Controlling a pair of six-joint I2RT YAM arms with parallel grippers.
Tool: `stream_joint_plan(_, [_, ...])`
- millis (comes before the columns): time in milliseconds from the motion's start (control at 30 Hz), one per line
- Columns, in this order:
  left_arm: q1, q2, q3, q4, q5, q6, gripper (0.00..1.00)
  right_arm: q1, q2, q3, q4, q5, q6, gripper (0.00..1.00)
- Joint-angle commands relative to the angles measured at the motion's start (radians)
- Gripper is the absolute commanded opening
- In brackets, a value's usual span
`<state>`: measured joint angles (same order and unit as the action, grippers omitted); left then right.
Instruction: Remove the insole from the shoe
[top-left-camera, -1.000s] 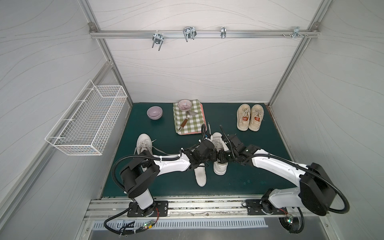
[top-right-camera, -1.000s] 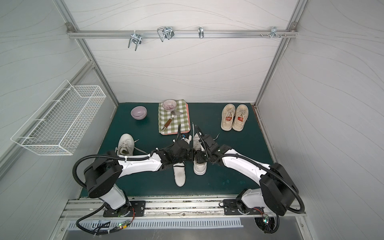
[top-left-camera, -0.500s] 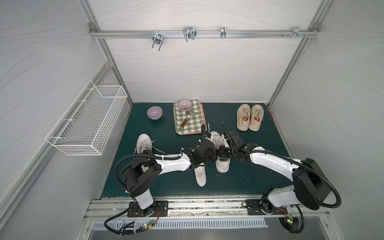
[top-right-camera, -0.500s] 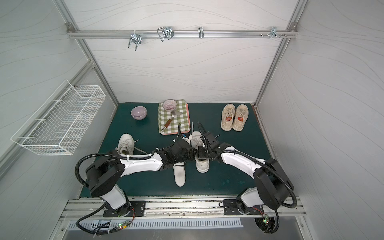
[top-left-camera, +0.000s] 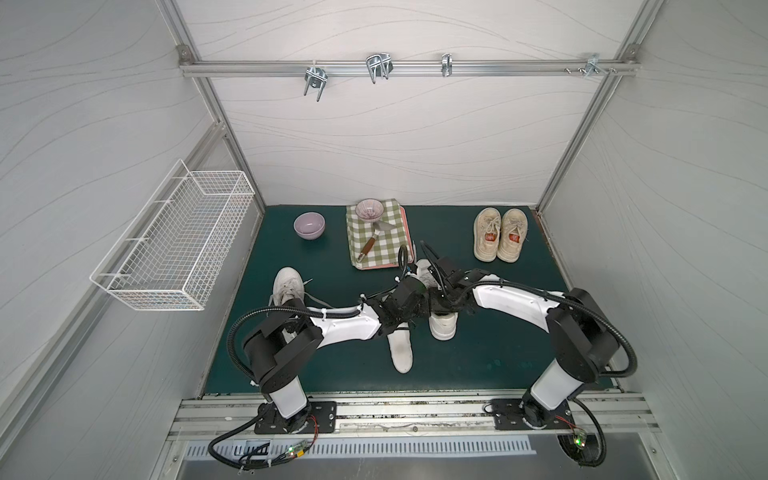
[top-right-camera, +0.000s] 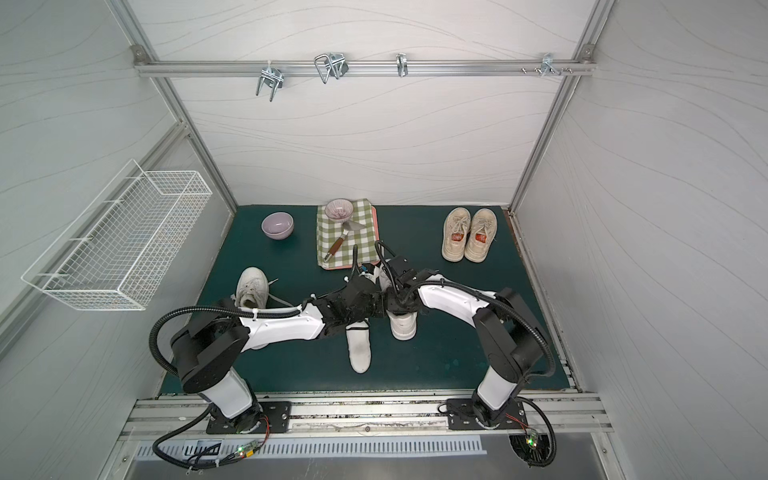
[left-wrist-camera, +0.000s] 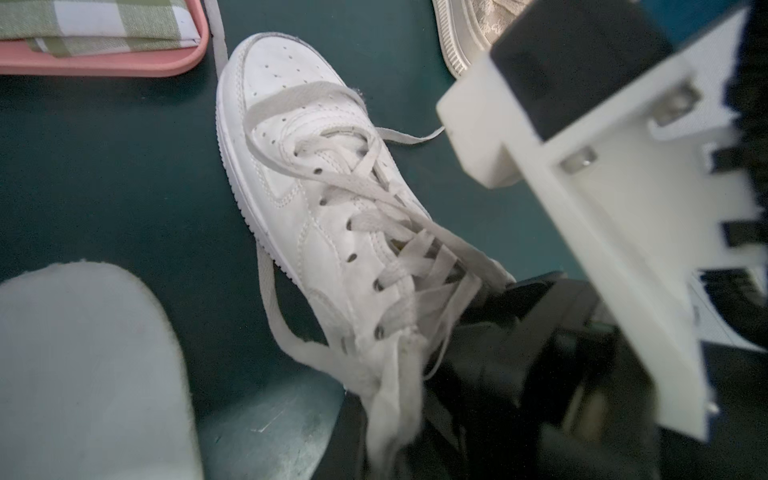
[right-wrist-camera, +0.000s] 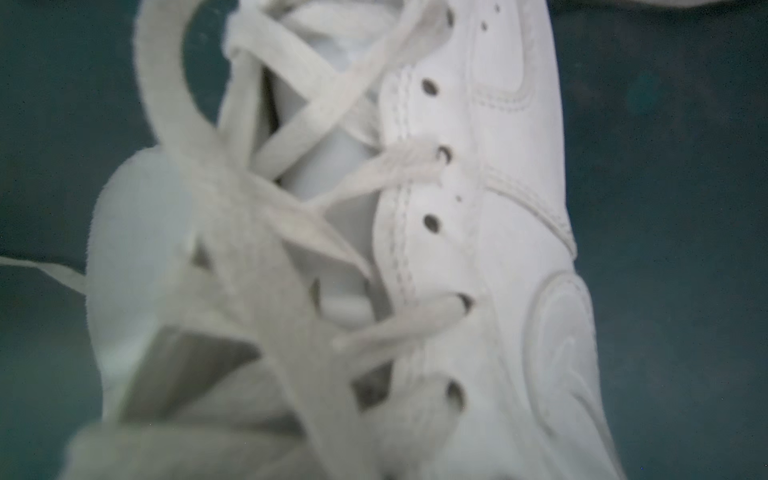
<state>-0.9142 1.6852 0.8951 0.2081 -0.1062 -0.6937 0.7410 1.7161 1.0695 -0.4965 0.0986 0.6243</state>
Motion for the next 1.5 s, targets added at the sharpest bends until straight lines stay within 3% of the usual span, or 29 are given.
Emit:
stream_joint_plan(0, [-0.040, -0.004, 0.024, 0.120, 0.143, 0.005, 0.00, 0.013, 0.247, -0.007, 0.076, -0.031, 0.041, 0.41])
stream_joint_plan(100, [-0.039, -0.012, 0.018, 0.125, 0.135, 0.005, 0.00, 0.025, 0.314, 0.042, 0.050, -0.017, 0.044, 0.39])
stream_joint_plan(200, [-0.040, -0.014, 0.016, 0.121, 0.128, 0.007, 0.00, 0.025, 0.330, 0.043, 0.051, 0.001, 0.060, 0.29])
stream_joint_plan(467, [-0.038, -0.029, 0.007, 0.089, 0.076, 0.008, 0.00, 0.011, 0.109, -0.106, 0.190, 0.032, 0.084, 0.00])
stream_joint_plan(933, [-0.006, -0.053, -0.019, -0.058, -0.094, -0.035, 0.00, -0.120, -0.193, -0.289, 0.450, -0.292, 0.125, 0.00])
stream_joint_plan(1100, [0.030, -0.056, -0.040, -0.085, -0.135, -0.035, 0.00, -0.152, -0.299, -0.340, 0.477, -0.348, 0.143, 0.00])
stream_joint_plan(1467, [0.086, -0.053, -0.045, -0.148, -0.181, -0.010, 0.00, -0.205, -0.392, -0.425, 0.624, -0.507, 0.200, 0.00])
